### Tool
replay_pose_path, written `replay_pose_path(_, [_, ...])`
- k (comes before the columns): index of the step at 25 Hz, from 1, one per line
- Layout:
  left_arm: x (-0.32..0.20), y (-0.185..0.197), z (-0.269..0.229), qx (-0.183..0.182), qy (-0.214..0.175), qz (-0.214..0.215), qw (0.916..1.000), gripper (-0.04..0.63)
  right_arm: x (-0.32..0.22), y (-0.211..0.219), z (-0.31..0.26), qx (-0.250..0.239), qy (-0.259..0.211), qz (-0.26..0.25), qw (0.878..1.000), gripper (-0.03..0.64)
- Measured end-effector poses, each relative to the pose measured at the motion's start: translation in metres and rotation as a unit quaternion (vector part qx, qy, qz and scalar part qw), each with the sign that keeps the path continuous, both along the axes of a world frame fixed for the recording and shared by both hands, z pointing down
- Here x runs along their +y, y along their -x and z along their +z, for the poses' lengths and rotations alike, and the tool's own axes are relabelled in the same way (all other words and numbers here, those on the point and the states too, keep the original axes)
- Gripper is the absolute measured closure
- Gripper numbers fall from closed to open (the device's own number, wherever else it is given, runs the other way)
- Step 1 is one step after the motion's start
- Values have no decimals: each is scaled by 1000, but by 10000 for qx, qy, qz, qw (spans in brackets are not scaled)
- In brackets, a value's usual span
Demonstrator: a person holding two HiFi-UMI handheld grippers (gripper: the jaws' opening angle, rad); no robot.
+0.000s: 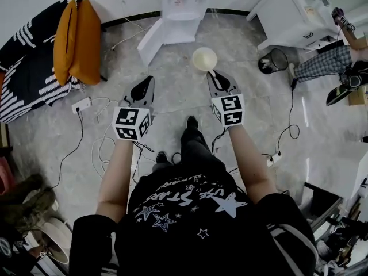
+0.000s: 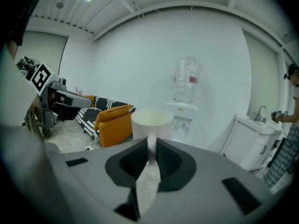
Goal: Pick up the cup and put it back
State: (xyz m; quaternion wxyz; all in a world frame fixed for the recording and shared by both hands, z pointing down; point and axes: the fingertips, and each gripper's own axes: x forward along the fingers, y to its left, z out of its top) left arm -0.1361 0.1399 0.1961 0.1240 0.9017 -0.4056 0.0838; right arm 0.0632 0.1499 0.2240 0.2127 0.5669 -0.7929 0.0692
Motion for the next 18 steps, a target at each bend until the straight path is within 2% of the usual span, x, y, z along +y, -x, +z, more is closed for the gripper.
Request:
replay_pose_path(7, [69,30,-19,-126,-285,421,9986,586,96,30,-20,15,-128,343,9993,571])
replay_pose_path(10, [89,54,-17,-54,-218,407,9989,586,127,45,-22,-18,-124,494,9987,571])
replay_pose_path(15, [124,82,2,-173,-62,509,9985,586,170,59,-21,-43,5,616,9981,571])
replay_pose_path(18, [139,95,9,-139,68,394,9991,586,188,61,-23,5,28,602,9982,571])
